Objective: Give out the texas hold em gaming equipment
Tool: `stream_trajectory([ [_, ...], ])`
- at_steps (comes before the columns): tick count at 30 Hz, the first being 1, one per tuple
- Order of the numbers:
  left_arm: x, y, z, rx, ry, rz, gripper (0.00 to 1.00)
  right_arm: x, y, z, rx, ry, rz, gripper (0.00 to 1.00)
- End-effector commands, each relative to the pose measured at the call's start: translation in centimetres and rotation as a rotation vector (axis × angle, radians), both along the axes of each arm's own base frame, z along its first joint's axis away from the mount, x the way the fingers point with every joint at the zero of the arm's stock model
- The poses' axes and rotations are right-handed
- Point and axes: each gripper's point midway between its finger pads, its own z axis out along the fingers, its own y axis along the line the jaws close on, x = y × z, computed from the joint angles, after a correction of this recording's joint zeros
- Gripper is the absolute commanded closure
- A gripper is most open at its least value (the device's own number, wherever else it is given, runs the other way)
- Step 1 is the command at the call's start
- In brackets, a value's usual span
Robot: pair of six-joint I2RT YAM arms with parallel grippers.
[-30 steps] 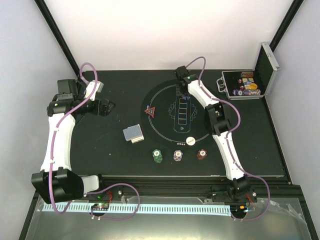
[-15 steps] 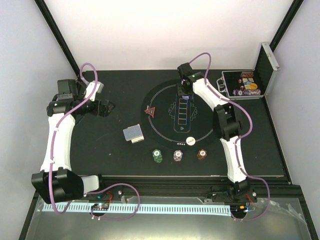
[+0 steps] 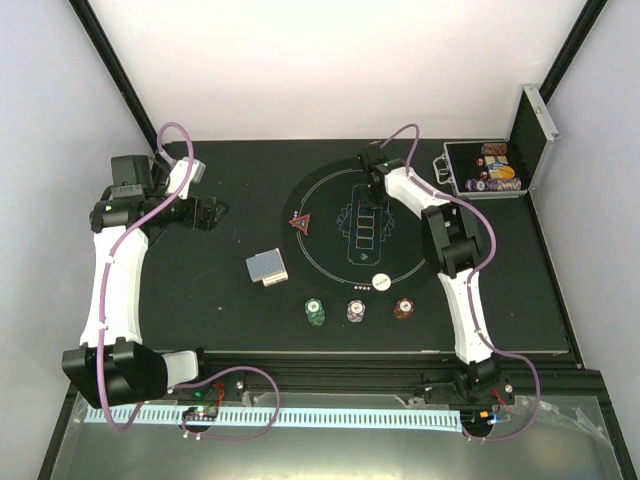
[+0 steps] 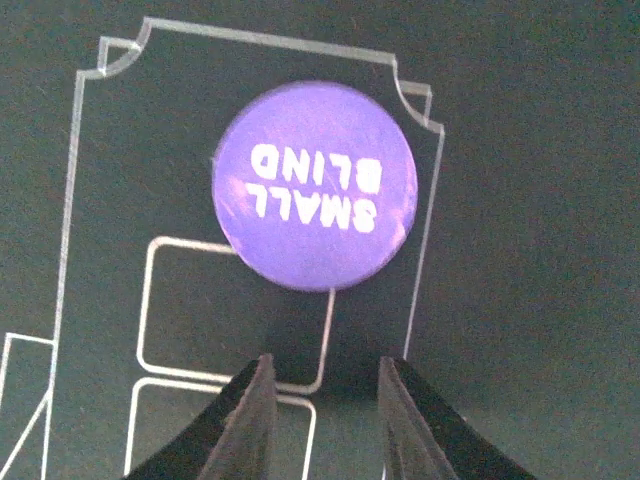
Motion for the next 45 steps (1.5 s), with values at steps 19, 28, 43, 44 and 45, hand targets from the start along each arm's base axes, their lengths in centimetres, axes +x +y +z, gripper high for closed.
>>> stream_trajectory([
  [19, 0.0, 0.0, 1.1, 0.003, -0.018, -0.014, 0.01, 4.7, 2.7, 5.3, 0.058, -0.128, 0.057, 0.63],
  [28, -0.5, -0.4, 1.0, -0.009, -0.011, -0.031, 0.01, -11.6, 2.4, 6.4, -0.031, -0.075, 0.139, 0.27],
  [43, -1.4, -0.9, 2.1, -0.019, -0.047, -0.045, 0.01, -23.6, 0.1, 1.6, -0.041, 0.084, 0.137, 0.37],
  [44, -1.5, -0.9, 2.2, -0.018, -0.052, -0.045, 0.01, -23.7, 0.2, 1.5, -0.040, 0.086, 0.140, 0.37],
  [45, -1.5, -0.9, 2.2, -0.017, -0.052, -0.044, 0.01, -23.8, 0.4, 1.5, -0.040, 0.087, 0.146, 0.38],
])
